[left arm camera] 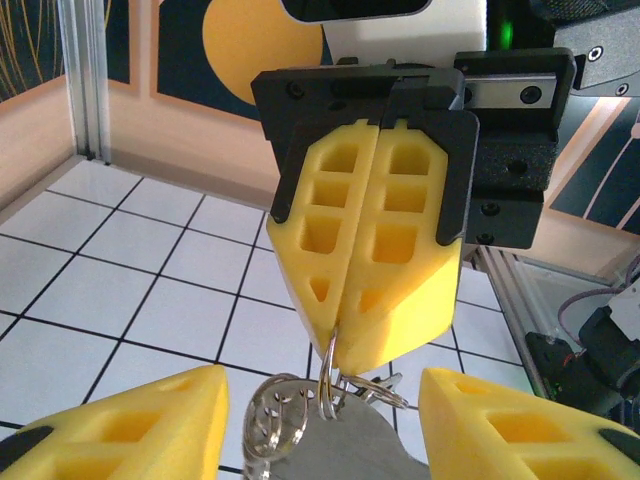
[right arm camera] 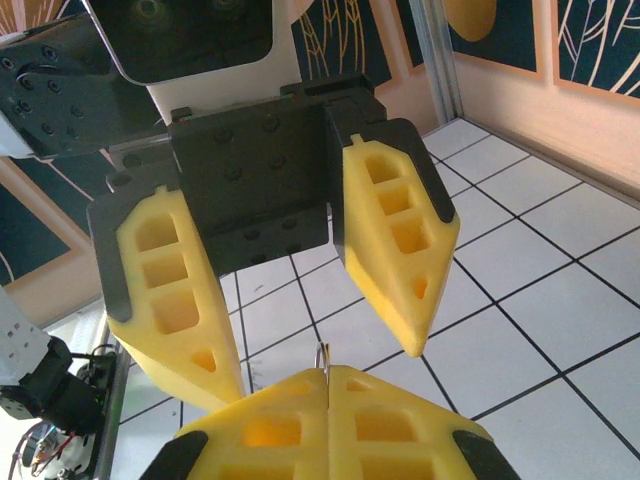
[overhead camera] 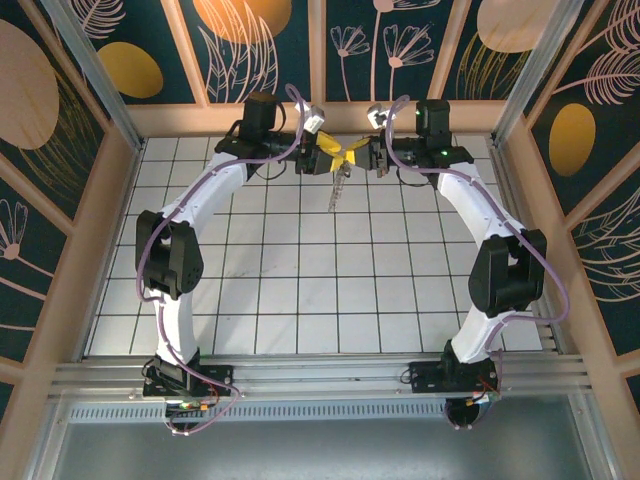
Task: Put the keys on the keyring
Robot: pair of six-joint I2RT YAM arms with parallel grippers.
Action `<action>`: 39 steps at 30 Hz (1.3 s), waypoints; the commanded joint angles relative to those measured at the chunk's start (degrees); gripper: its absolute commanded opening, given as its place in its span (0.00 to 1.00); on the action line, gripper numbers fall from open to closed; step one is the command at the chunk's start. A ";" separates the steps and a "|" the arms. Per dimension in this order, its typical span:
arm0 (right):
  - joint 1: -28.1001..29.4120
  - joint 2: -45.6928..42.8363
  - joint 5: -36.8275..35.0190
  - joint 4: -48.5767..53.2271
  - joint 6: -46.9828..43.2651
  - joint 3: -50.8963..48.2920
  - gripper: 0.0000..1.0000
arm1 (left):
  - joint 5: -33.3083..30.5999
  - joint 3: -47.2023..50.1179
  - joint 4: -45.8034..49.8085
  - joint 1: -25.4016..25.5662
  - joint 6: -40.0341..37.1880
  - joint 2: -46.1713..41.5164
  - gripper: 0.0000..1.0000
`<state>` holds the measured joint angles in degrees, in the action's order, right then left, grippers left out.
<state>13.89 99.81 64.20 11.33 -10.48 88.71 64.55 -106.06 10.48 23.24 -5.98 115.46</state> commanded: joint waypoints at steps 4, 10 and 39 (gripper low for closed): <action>0.13 -0.05 2.21 0.53 -2.04 1.21 0.00 | 3.01 -2.13 0.39 -0.22 -0.57 1.43 0.48; 0.12 0.09 2.42 0.62 -2.26 1.03 0.00 | 4.21 -2.21 -0.41 -0.22 0.18 1.70 0.37; 1.04 1.27 2.61 1.89 -3.08 2.34 0.00 | 6.77 -2.18 -5.64 -0.13 4.45 2.44 0.13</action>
<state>14.31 100.66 64.99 12.73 -11.75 88.86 69.73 -106.89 7.53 23.14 -2.17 117.32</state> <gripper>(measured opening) 0.044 0.141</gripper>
